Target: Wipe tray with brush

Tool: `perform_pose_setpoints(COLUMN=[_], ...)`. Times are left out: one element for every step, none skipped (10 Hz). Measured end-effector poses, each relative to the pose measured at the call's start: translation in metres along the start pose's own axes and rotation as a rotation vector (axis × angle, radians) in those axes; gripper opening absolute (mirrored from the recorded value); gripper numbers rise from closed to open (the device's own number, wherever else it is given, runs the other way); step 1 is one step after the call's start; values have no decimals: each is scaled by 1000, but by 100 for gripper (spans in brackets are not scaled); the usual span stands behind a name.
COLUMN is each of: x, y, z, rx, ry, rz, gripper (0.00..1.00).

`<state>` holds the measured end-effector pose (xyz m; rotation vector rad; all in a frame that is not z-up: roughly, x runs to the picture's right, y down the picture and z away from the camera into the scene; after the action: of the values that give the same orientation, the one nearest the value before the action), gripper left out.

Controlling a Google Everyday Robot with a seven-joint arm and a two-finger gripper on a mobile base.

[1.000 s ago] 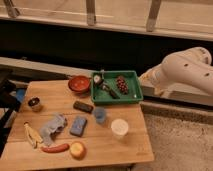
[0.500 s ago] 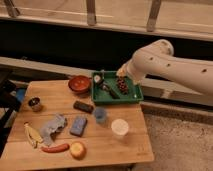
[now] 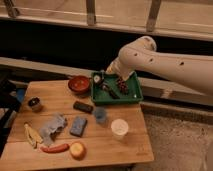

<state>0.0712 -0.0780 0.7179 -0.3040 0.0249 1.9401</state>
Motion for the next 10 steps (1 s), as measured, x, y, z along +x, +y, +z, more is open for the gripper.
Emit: perform_pose_setpoints(x=[1,0,-1,-1,-1,-2,-4,-6,-8,-12], y=[2,-1,-6,-8,-9,-9,-9,-5,-3,-1], z=[0,0,5,20,33,42,49,55,60,65], rx=[-1,0,1,-9,-21,-32,-42,-57,-64,-70], ry=[2,-5,-13,-10,-1,5,10,17,22,27], rz=[-1,3,7,7,6,9,11,10,7,0], gripper=[65,65,65,65,65,65,65,65,65,65])
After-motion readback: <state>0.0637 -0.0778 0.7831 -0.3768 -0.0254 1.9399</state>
